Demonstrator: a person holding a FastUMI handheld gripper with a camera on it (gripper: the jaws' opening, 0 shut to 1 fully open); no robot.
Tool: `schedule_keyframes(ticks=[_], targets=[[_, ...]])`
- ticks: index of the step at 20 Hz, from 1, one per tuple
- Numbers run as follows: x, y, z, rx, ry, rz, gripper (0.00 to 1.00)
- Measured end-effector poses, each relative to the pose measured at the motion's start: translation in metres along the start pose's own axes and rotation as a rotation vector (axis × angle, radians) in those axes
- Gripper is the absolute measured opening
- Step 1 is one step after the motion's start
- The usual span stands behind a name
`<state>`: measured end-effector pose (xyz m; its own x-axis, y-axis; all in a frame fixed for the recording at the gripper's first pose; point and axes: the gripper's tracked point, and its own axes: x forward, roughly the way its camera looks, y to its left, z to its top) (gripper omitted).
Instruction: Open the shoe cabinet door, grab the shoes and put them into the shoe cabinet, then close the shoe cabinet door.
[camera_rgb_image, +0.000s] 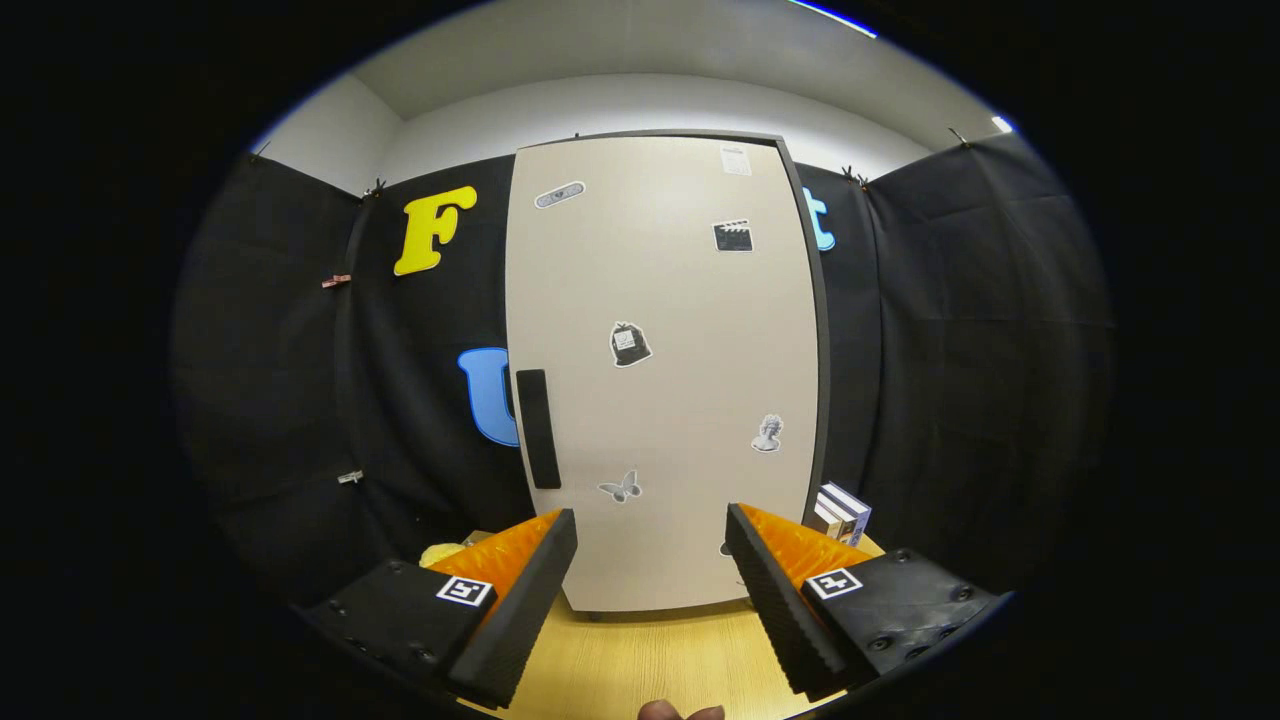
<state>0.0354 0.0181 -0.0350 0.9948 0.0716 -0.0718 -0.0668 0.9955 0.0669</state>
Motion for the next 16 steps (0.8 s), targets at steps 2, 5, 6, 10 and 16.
schedule_keyframes(ticks=[2, 5, 6, 10, 16], targets=[[0.0003, -0.0019, -0.0011, -0.002, 0.002, 0.0, 0.98], [0.0015, -0.0052, -0.0038, 0.002, 0.008, -0.002, 0.98], [0.0017, -0.0056, -0.0036, 0.006, 0.01, -0.001, 0.98], [0.0034, -0.0073, -0.0032, 0.004, 0.009, 0.006, 0.98], [0.0085, -0.0045, -0.0044, 0.001, 0.018, 0.022, 0.98]])
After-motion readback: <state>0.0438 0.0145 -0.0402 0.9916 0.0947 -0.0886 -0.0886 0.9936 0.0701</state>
